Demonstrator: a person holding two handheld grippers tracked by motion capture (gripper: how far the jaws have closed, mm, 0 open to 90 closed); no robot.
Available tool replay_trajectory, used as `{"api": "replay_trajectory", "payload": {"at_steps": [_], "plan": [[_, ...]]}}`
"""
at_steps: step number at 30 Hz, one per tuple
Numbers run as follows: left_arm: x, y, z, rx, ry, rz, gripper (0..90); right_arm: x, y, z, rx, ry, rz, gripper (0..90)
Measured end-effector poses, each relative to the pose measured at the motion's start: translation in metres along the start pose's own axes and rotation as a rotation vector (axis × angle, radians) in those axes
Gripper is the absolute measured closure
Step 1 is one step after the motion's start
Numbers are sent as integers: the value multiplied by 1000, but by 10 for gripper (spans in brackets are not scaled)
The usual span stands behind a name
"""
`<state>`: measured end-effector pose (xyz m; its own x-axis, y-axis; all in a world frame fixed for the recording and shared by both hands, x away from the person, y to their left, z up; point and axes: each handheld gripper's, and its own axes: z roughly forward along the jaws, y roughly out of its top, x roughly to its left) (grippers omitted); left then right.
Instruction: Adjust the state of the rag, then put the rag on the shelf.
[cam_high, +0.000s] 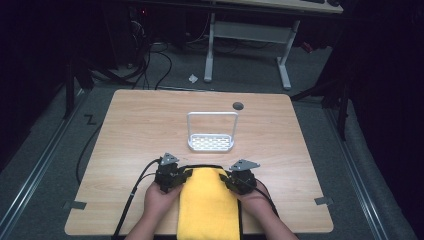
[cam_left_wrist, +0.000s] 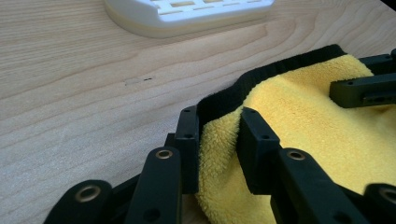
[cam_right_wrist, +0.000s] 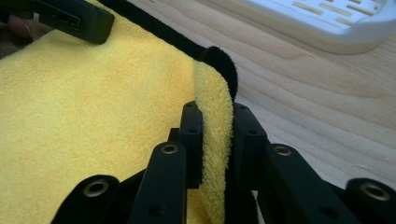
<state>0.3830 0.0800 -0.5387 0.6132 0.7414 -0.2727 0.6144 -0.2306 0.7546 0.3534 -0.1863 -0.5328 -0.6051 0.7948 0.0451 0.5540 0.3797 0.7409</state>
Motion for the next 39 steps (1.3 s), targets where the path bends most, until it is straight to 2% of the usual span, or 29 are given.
{"api": "replay_trajectory", "payload": {"at_steps": [9, 11, 13, 18, 19, 20, 21, 24, 26, 27, 28, 29, 31, 33, 34, 38, 39], "plan": [[0, 0, -1, -8, -1, -5, 748, 2, 0, -3, -17, -21, -14, 775], [0, -1, -2, -15, -8, -9, 760, 3, 0, -6, -35, -29, -15, 776], [-1, -1, -4, -32, -9, 2, 794, 5, 2, -9, -56, -32, -30, 775], [-3, 0, -7, -49, -10, 26, 822, 5, 5, -15, -87, -24, -26, 774], [-5, 2, -12, -81, -17, 14, 822, 7, 7, -19, -108, -32, -35, 774], [-5, 2, -12, -81, -17, 14, 823, 7, 7, -19, -108, -32, -35, 774], [-9, 5, -20, -128, -18, 20, 824, 8, 10, -24, -129, -33, -36, 774], [-15, 11, -31, -186, -29, 35, 825, 9, 16, -32, -169, -38, -45, 774], [-18, 13, -34, -199, -31, 43, 825, 10, 18, -35, -182, -42, -53, 774], [-23, 19, -40, -221, -29, 67, 825, 12, 22, -42, -205, -47, -72, 773], [-23, 19, -40, -221, -29, 67, 825, 12, 22, -42, -205, -47, -72, 773], [-27, 24, -46, -240, -31, 78, 825, 14, 26, -48, -229, -52, -81, 773], [-28, 28, -50, -249, -30, 84, 825, 15, 28, -51, -240, -54, -80, 773], [-32, 38, -62, -287, -29, 101, 826, 17, 36, -60, -283, -60, -90, 773], [-32, 38, -62, -287, -29, 101, 826, 17, 36, -60, -283, -60, -90, 773], [-37, 52, -77, -337, -22, 130, 826, 20, 52, -76, -355, -63, -104, 772], [-39, 55, -81, -350, -15, 139, 826, 20, 52, -76, -355, -63, -104, 772]]}}
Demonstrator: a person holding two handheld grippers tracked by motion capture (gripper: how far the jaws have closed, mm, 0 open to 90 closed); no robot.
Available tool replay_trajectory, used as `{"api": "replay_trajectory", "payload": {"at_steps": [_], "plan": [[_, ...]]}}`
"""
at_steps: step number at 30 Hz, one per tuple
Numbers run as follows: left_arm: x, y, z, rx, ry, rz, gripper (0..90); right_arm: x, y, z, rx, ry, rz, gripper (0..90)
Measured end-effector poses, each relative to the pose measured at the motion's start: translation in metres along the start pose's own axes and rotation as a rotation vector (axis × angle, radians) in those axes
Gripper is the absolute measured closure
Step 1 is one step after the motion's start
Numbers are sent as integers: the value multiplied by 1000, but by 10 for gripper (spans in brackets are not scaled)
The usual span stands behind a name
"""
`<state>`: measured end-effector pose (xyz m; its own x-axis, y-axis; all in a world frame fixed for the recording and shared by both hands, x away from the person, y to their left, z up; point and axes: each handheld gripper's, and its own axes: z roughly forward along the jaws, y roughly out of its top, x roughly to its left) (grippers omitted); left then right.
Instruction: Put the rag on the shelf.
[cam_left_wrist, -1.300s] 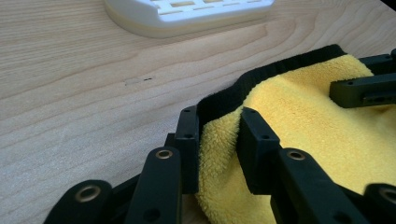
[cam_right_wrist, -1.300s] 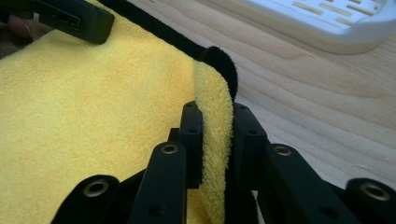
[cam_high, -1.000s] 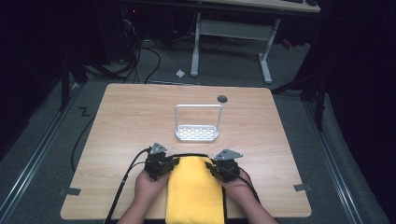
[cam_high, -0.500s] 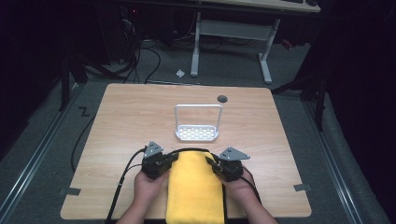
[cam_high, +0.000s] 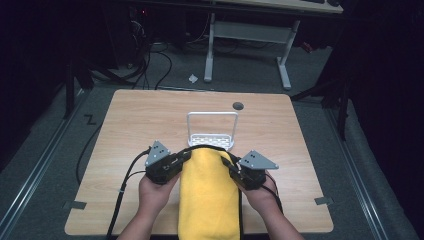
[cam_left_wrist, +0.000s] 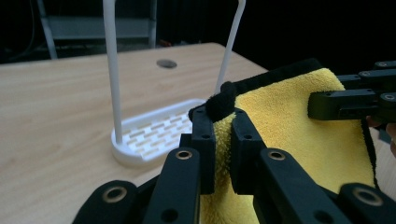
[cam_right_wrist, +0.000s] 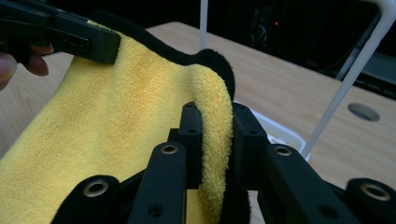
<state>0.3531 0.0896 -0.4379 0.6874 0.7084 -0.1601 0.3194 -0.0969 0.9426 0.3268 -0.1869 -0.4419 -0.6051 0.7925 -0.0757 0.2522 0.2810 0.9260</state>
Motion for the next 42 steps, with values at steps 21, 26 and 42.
{"api": "replay_trajectory", "payload": {"at_steps": [21, 26, 42], "plan": [[-1, 99, -19, -196, 32, 115, 830, -14, 94, -21, -215, -53, -70, 772], [5, 119, -21, -235, 54, 139, 833, -17, 114, -22, -259, -68, -86, 772], [17, 137, -4, -245, 74, 141, 834, -36, 129, -11, -274, -97, -68, 772]]}}
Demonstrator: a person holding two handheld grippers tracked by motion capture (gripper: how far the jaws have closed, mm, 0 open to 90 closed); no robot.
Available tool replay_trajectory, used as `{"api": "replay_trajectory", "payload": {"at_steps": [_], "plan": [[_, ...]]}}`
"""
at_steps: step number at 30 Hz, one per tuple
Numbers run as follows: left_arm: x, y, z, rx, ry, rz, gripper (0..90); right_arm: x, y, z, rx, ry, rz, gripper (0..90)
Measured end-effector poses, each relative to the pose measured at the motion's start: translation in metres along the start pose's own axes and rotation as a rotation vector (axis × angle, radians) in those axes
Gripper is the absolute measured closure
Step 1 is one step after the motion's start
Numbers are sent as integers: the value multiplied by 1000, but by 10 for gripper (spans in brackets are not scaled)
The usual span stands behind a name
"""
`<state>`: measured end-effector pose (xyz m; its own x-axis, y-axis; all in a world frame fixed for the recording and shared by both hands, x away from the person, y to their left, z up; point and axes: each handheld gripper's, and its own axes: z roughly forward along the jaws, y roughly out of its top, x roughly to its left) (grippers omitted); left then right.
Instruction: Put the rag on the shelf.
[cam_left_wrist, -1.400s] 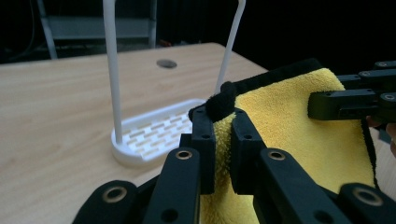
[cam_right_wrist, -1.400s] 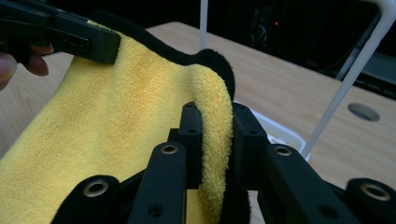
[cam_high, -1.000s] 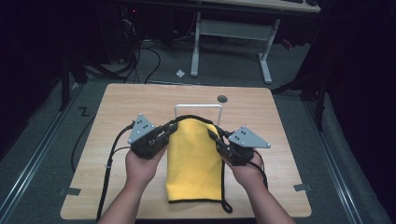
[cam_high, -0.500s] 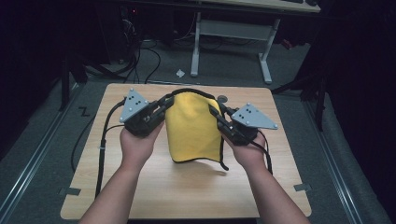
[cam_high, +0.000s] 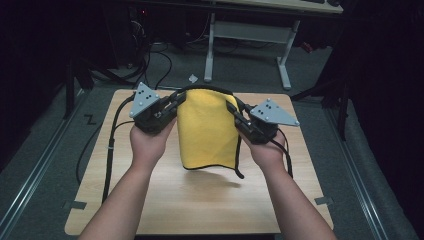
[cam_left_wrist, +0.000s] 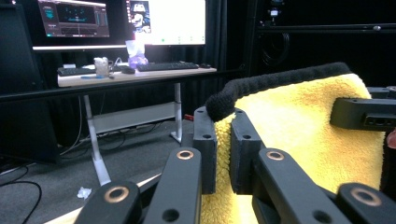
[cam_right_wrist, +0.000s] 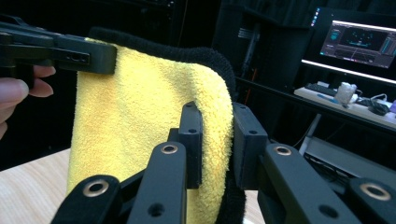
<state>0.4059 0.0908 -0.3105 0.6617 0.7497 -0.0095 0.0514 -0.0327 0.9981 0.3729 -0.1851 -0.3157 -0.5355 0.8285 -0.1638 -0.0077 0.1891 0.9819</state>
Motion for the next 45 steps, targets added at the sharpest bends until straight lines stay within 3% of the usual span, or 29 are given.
{"api": "replay_trajectory", "payload": {"at_steps": [11, 15, 19, 22, 29, 32, 33, 40, 45], "plan": [[14, 6, 33, 27, 33, 30, 834, -26, -3, 28, 32, -23, 51, 773], [21, 10, 44, 44, 49, 58, 834, -36, 0, 41, 53, -26, 42, 773], [26, 13, 53, 53, 50, 58, 834, -43, 1, 50, 64, -32, 40, 773], [33, 15, 64, 71, 60, 86, 833, -52, 2, 61, 85, -38, 47, 772], [48, 13, 89, 116, 80, 115, 831, -72, -6, 84, 101, -25, 55, 768], [58, 3, 101, 150, 68, 65, 831, -75, -10, 88, 103, -22, 45, 768], [62, -3, 106, 168, 64, 45, 830, -78, -17, 95, 126, -18, 48, 767], [77, -33, 124, 252, 43, -8, 832, -87, -35, 109, 206, 9, 29, 768], [83, -54, 128, 299, 29, -49, 833, -89, -50, 118, 259, 38, 16, 767]]}}
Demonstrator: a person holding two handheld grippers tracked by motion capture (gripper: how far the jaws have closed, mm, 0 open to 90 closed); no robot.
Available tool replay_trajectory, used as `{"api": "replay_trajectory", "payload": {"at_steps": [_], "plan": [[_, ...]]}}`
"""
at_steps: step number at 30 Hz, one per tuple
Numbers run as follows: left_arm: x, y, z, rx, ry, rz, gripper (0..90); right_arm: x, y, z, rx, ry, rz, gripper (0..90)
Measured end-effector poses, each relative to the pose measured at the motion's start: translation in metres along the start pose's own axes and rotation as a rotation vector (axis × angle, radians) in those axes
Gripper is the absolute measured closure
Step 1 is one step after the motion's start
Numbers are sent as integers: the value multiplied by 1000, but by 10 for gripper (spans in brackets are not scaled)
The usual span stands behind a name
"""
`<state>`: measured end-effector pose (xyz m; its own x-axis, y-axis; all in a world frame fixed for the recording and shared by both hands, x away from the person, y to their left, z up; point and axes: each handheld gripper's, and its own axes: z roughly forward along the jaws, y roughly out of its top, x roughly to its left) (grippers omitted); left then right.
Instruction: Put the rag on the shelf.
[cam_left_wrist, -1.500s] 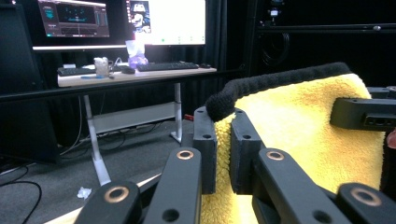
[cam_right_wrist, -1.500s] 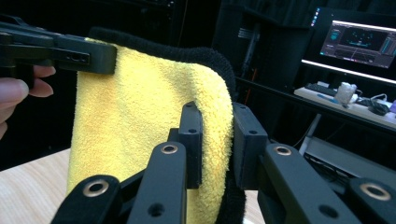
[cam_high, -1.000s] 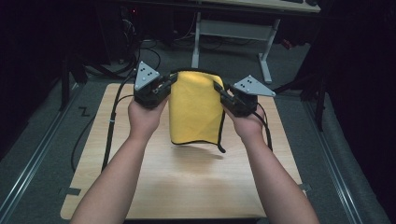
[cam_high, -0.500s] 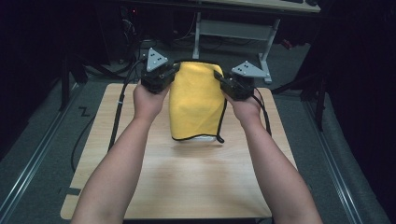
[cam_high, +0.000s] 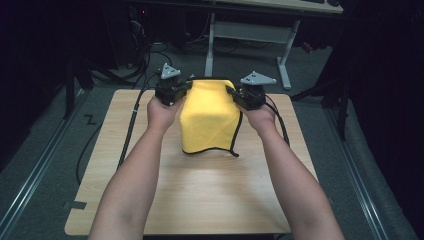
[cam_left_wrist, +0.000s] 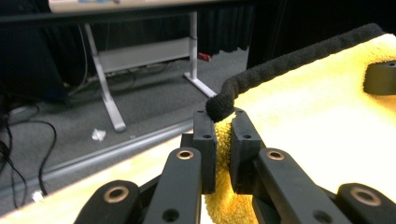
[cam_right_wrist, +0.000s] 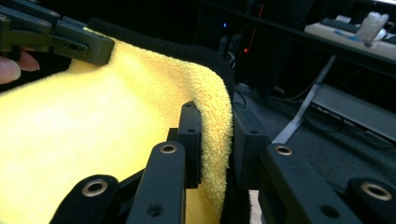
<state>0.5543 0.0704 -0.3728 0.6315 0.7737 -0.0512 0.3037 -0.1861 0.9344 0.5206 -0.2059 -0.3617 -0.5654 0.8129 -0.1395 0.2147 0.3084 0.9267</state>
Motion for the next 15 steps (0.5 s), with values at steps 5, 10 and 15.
{"api": "replay_trajectory", "payload": {"at_steps": [5, 10, 15], "plan": [[1, -11, 4, 37, -19, -10, 836, -3, -9, 5, 27, 10, -2, 767], [1, -21, 5, 62, -30, -26, 837, -4, -17, 7, 37, 23, 16, 765], [-3, -30, 7, 75, -44, -35, 839, -7, -23, 6, 42, 32, 68, 764]]}}
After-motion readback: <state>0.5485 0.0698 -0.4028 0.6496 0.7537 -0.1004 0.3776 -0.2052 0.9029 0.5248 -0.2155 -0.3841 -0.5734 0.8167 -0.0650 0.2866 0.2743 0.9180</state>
